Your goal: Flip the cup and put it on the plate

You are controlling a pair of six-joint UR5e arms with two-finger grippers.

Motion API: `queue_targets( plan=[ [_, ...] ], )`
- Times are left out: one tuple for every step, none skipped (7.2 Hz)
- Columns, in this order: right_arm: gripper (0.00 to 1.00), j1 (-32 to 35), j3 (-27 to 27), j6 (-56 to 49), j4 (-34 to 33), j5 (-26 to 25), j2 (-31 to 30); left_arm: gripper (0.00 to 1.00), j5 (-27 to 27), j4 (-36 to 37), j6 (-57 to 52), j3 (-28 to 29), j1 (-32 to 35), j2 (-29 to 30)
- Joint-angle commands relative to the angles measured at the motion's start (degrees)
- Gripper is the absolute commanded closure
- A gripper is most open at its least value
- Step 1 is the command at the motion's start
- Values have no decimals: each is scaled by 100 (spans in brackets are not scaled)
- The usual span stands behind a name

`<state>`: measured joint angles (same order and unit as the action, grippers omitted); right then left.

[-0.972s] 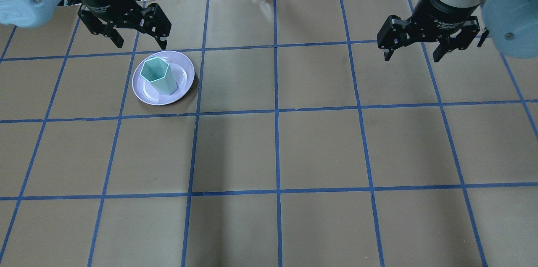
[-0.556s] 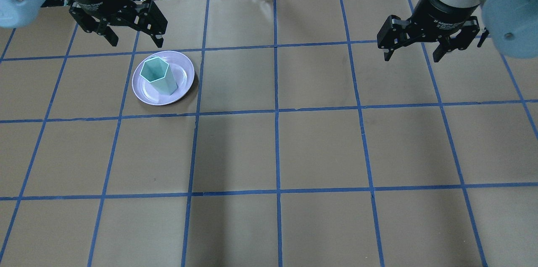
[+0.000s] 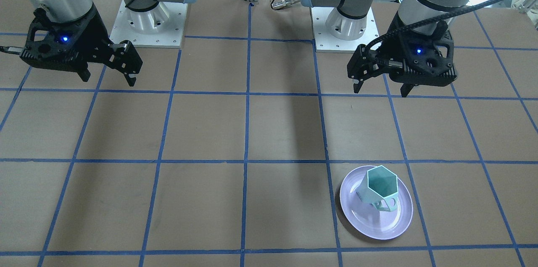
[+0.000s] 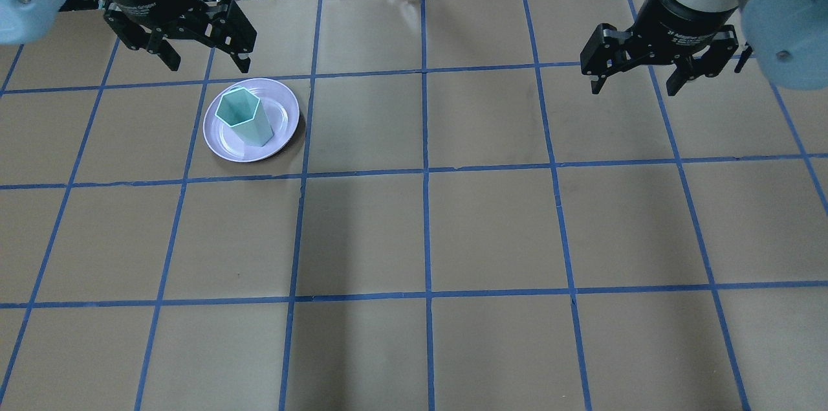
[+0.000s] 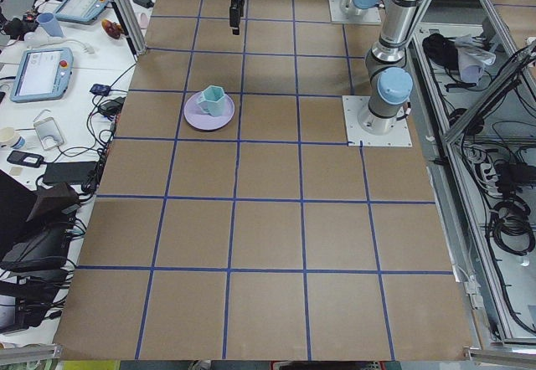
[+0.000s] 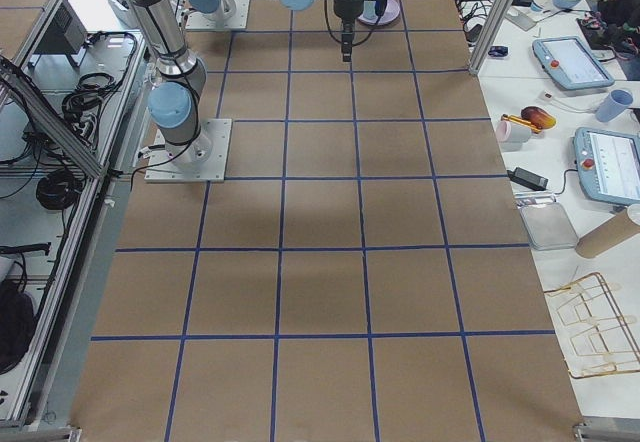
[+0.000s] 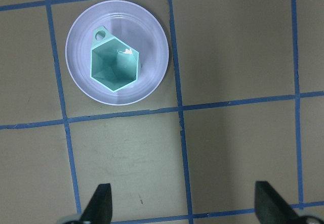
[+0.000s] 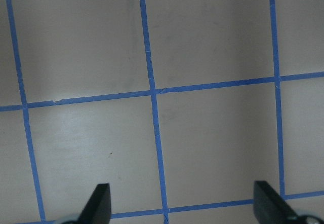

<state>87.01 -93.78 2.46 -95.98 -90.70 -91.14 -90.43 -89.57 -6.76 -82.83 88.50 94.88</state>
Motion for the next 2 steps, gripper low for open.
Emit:
queue_targets(
  plan=[
    [0, 0, 0, 0, 0, 0, 0, 0, -1, 1, -1, 4, 0, -5],
    [0, 0, 0, 0, 0, 0, 0, 0, -1, 1, -1, 4, 0, -5]
  ],
)
